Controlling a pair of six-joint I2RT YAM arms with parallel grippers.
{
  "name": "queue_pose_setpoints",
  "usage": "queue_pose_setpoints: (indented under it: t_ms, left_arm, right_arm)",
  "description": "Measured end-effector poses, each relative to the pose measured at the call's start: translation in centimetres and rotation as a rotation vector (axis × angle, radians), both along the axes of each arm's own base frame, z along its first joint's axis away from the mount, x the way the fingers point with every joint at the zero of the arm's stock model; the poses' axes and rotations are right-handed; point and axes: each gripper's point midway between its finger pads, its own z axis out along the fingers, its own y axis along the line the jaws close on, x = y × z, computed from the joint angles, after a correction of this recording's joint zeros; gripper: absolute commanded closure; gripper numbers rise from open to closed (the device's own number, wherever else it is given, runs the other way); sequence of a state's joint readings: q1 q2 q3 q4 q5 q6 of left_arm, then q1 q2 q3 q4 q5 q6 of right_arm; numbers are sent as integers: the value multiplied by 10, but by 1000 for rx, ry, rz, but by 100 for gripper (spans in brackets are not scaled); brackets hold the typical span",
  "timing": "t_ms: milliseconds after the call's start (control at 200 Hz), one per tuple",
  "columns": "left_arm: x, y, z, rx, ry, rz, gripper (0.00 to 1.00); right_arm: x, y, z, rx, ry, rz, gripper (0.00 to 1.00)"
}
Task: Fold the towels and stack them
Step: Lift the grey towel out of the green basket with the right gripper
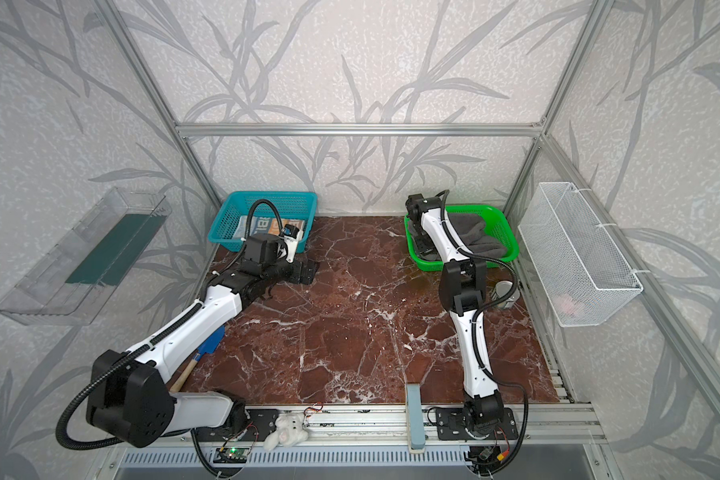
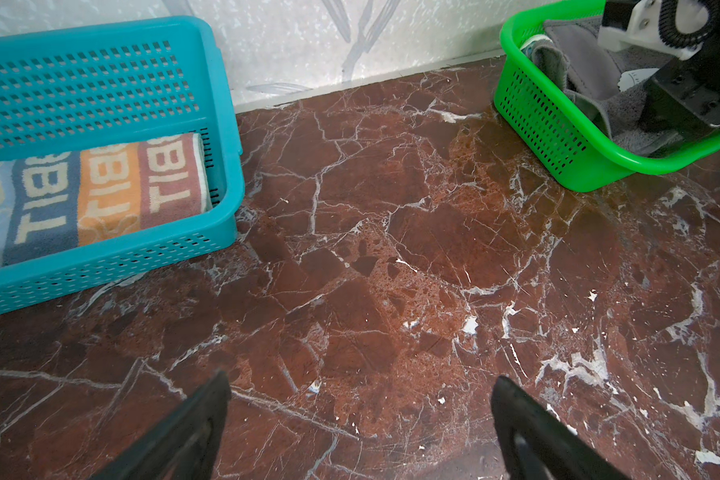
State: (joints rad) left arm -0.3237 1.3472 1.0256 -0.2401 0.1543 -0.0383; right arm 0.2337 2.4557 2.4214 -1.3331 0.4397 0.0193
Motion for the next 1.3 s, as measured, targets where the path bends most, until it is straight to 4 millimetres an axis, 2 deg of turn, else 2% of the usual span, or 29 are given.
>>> queue_pose_setpoints:
  t_ms: [165, 400, 550, 760, 875, 1015, 1150, 1300]
  left_arm:
    - [3, -3, 1, -4, -6, -6, 1]
    - [9, -7, 5, -11, -13, -12, 1]
    - [15, -13, 11, -28, -36, -24, 1]
    - [20, -30, 26, -68, -89, -99, 1]
    - [17, -54, 41, -84, -163, -201, 1]
    - [8, -103, 53, -73, -294, -359, 1]
    - [6, -152, 37, -47, -388, -480, 1]
    - [11, -204, -2, 23, -476, -568, 0]
  right_arm:
    - [3, 0, 39, 18, -89, 12, 100]
    - [0, 8, 124, 103, -278, 71, 100]
    - [-13, 24, 173, 217, -365, 162, 100]
    - [-36, 50, 217, 387, -431, 269, 100]
    - [-47, 60, 224, 463, -439, 279, 100]
    - [-56, 71, 208, 541, -387, 266, 100]
    - [-62, 81, 183, 608, -326, 250, 100]
    - [-67, 87, 172, 658, -312, 233, 100]
